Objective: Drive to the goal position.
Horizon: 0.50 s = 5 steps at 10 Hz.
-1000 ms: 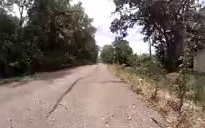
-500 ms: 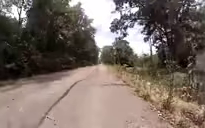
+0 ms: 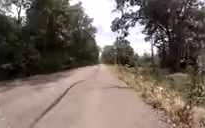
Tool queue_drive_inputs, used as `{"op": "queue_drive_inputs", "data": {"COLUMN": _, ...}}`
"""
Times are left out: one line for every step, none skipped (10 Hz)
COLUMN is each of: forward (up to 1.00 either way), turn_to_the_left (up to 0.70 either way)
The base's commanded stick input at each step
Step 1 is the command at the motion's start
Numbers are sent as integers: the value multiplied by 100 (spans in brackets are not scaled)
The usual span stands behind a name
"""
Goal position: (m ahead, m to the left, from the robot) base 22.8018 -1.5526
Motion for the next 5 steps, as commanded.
{"op": "queue_drive_inputs", "data": {"forward": 70, "turn_to_the_left": 0}}
{"op": "queue_drive_inputs", "data": {"forward": 70, "turn_to_the_left": 0}}
{"op": "queue_drive_inputs", "data": {"forward": 70, "turn_to_the_left": 0}}
{"op": "queue_drive_inputs", "data": {"forward": 70, "turn_to_the_left": 0}}
{"op": "queue_drive_inputs", "data": {"forward": 70, "turn_to_the_left": 0}}
